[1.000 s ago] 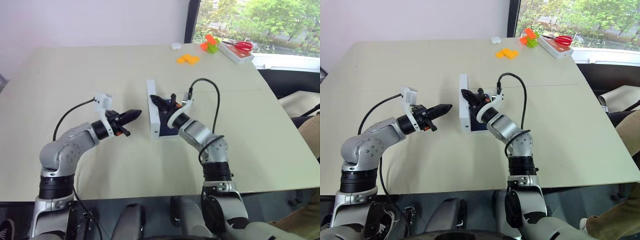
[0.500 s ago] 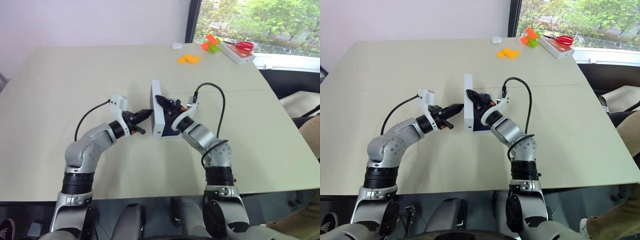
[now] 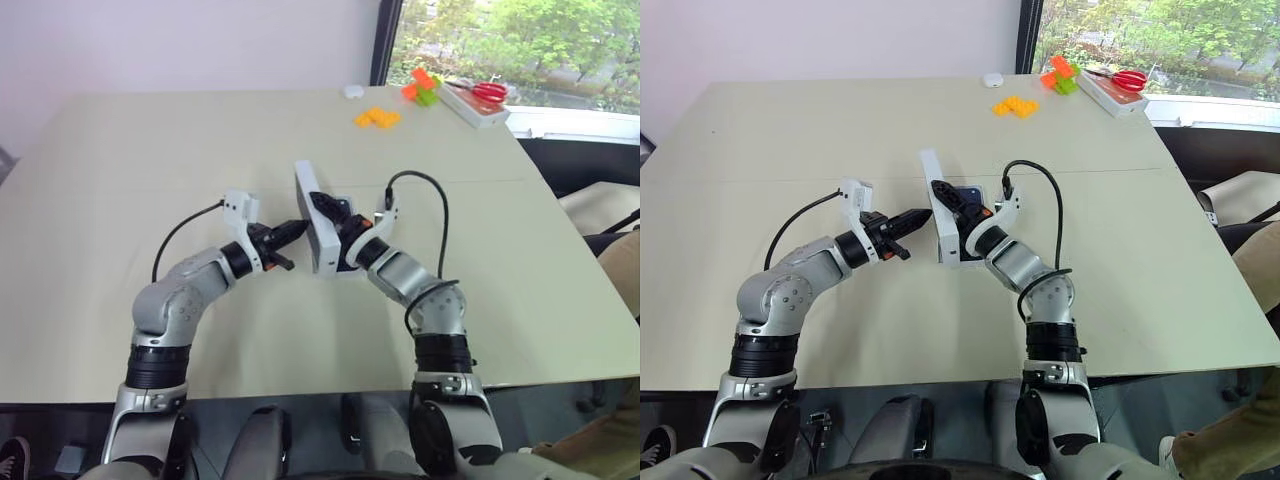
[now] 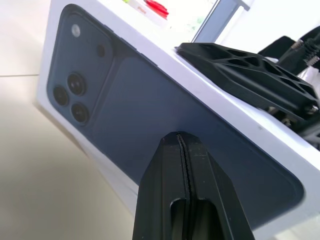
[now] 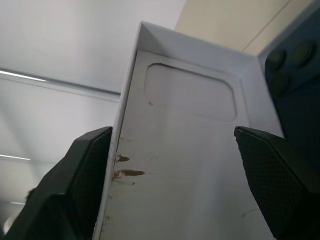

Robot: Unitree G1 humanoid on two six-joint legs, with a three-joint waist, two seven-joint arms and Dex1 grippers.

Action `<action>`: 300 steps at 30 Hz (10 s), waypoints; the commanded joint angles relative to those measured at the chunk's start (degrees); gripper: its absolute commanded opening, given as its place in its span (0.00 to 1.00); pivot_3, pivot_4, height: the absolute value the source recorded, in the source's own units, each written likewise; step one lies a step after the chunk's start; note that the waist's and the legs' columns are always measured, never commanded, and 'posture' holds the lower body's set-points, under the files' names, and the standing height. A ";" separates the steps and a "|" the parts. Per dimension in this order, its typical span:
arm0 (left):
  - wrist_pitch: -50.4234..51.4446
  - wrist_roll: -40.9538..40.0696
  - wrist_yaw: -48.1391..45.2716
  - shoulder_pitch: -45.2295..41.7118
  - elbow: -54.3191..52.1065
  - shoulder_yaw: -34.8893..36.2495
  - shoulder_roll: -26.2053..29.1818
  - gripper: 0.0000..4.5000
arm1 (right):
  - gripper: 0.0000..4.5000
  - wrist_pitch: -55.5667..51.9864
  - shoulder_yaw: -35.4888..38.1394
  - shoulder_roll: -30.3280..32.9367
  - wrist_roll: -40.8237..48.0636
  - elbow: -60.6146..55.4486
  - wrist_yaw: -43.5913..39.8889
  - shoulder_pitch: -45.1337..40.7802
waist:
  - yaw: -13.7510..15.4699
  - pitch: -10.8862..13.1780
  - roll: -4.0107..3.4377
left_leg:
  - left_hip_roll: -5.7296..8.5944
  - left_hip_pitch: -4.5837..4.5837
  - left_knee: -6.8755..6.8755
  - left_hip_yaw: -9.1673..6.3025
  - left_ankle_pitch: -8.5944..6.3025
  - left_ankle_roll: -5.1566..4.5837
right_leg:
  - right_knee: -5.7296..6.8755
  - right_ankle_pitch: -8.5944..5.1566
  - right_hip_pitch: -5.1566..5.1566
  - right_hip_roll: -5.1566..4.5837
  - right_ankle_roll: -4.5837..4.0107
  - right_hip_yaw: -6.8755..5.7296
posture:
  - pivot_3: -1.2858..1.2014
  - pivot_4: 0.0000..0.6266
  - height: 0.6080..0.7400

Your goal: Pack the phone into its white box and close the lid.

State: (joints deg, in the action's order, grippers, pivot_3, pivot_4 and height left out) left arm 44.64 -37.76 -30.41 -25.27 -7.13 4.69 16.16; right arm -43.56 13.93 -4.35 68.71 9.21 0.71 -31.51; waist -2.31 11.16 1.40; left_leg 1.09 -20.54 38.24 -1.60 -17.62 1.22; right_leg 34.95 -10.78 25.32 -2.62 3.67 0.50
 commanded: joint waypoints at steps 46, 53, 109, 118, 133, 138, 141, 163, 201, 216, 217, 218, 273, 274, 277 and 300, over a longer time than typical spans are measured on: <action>-5.16 5.40 -0.76 -0.89 -0.99 -1.59 3.73 0.00 | 0.01 35.33 -17.32 32.28 -57.64 3.01 -31.57 3.84 | 0.30 0.05 -0.06 | 0.07 -0.64 -0.04 -0.01 -0.13 -0.21 | -0.63 0.03 0.26 -0.07 0.06 -0.06 | 0.52 0.24 1.00; -8.04 8.46 -2.11 -0.06 -1.18 -5.57 3.11 0.00 | 0.01 39.76 -19.28 32.86 -61.46 0.03 -34.71 7.26 | 0.50 0.05 -0.06 | 0.07 -0.66 -0.03 -0.02 -0.12 -0.19 | -0.69 0.07 0.26 -0.08 0.11 -0.06 | 0.52 0.24 1.00; -8.41 15.92 2.88 2.18 -2.03 -5.63 2.57 0.00 | 0.01 37.80 -21.72 29.05 -68.00 -0.05 -36.95 4.79 | 1.59 0.03 -0.07 | 0.08 -0.48 0.07 -0.01 -0.04 -0.06 | -0.48 0.14 0.18 -0.06 0.05 -0.04 | 0.52 0.24 1.00; -11.58 18.42 2.88 -1.44 7.23 -8.43 -3.04 0.00 | 0.01 37.26 -21.95 28.46 -68.35 -0.09 -36.82 4.13 | 1.58 0.01 -0.06 | 0.10 -0.34 0.11 0.03 -0.03 -0.05 | -0.35 0.15 0.10 -0.06 0.04 -0.02 | 0.52 0.24 1.00; -8.20 15.14 3.42 -5.73 5.28 -4.47 -4.27 0.00 | 0.01 34.65 -21.22 28.43 -67.78 -1.09 -36.98 0.50 | 1.31 0.02 -0.04 | 0.13 0.15 0.18 0.13 0.01 0.01 | 0.12 0.13 -0.11 -0.04 0.04 0.15 | 0.52 0.24 1.00; -8.62 16.23 3.48 -4.33 4.88 -5.26 -3.58 0.00 | 0.01 35.02 -21.54 28.72 -68.24 -0.81 -37.08 1.25 | 1.44 0.02 -0.04 | 0.12 0.14 0.18 0.11 0.01 0.01 | 0.13 0.13 -0.10 -0.02 0.04 0.16 | 0.52 0.24 1.00; -7.75 15.23 3.12 -2.53 2.73 -4.44 -2.61 0.00 | 0.01 35.25 -21.44 29.37 -68.32 -1.21 -37.36 2.87 | 1.45 0.02 -0.04 | 0.12 0.14 0.18 0.13 0.01 0.01 | 0.13 0.13 -0.10 -0.04 0.04 0.18 | 0.52 0.24 1.00; -11.84 20.31 4.09 1.64 7.08 -7.57 -3.96 0.00 | 0.01 35.52 -23.15 29.15 -70.80 -3.03 -36.60 6.18 | 1.52 0.02 -0.04 | 0.12 0.16 0.18 0.15 0.01 0.02 | 0.13 0.13 -0.11 -0.02 0.04 0.20 | 0.52 0.24 1.00; -9.77 22.76 3.70 -1.50 7.76 -10.28 -4.53 0.00 | 0.01 31.67 -23.26 27.24 -69.64 -5.60 -37.43 5.35 | 1.51 0.02 -0.04 | 0.10 0.04 0.55 0.12 -0.02 -0.03 | 0.19 0.12 -0.16 0.00 0.06 0.18 | 0.52 0.24 1.00; -4.99 21.03 4.16 -4.85 3.08 -8.92 -6.70 0.00 | 0.01 27.44 -22.88 26.79 -68.90 -8.55 -38.29 2.52 | 1.52 0.03 -0.04 | 0.10 0.00 0.58 0.11 -0.03 -0.05 | 0.18 0.11 -0.17 -0.01 0.07 0.16 | 0.52 0.24 1.00; -4.90 20.98 4.14 -4.86 2.82 -8.84 -6.77 0.00 | 0.01 27.53 -23.03 26.98 -69.13 -8.42 -38.50 2.20 | 1.47 0.02 -0.04 | 0.10 0.00 0.58 0.11 -0.04 -0.05 | 0.18 0.11 -0.17 -0.01 0.07 0.16 | 0.52 0.24 1.00; -4.86 21.02 4.09 -4.83 2.71 -8.84 -6.78 0.00 | 0.01 27.67 -23.10 27.11 -69.29 -8.21 -38.60 2.00 | 1.43 0.02 -0.04 | 0.10 0.01 0.58 0.12 -0.04 -0.06 | 0.17 0.11 -0.16 -0.01 0.07 0.16 | 0.52 0.24 1.00; -1.72 18.96 3.64 2.99 -3.37 -5.50 -3.87 0.00 | 0.01 26.93 -23.72 28.77 -70.65 -10.61 -38.46 6.03 | 1.44 0.03 -0.04 | 0.08 -0.01 0.59 0.10 -0.06 -0.09 | 0.15 0.09 -0.16 0.00 0.09 0.15 | 0.52 0.24 1.00; -1.52 18.79 3.72 3.18 -3.48 -5.43 -3.70 0.00 | 0.01 26.91 -23.67 28.76 -70.64 -10.50 -38.45 5.84 | 1.44 0.03 -0.04 | 0.08 0.00 0.59 0.10 -0.06 -0.09 | 0.15 0.09 -0.16 0.00 0.09 0.15 | 0.52 0.24 1.00; -1.32 18.59 3.85 3.46 -3.51 -5.57 -3.56 0.00 | 0.01 26.67 -23.76 28.56 -70.61 -10.57 -38.36 5.50 | 1.46 0.03 -0.04 | 0.08 0.00 0.59 0.11 -0.06 -0.09 | 0.15 0.09 -0.16 0.00 0.09 0.15 | 0.52 0.24 1.00; -3.22 13.57 4.91 -5.55 3.16 -2.57 -6.84 0.00 | 0.01 26.50 -20.86 25.77 -66.69 -9.77 -36.41 0.30 | 1.58 0.04 -0.02 | 0.10 -0.01 0.59 0.09 -0.06 -0.09 | 0.13 0.09 -0.18 0.00 0.10 0.13 | 0.52 0.24 1.00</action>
State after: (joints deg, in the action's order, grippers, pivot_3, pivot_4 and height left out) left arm 43.05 -24.34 -25.74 -29.67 -3.91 2.89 9.68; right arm -17.87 -6.26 21.68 1.35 1.27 -35.30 -31.50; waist -0.73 11.20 1.38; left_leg 1.18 -20.58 38.83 -1.54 -17.69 1.13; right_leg 35.07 -10.69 25.13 -2.62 3.77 0.59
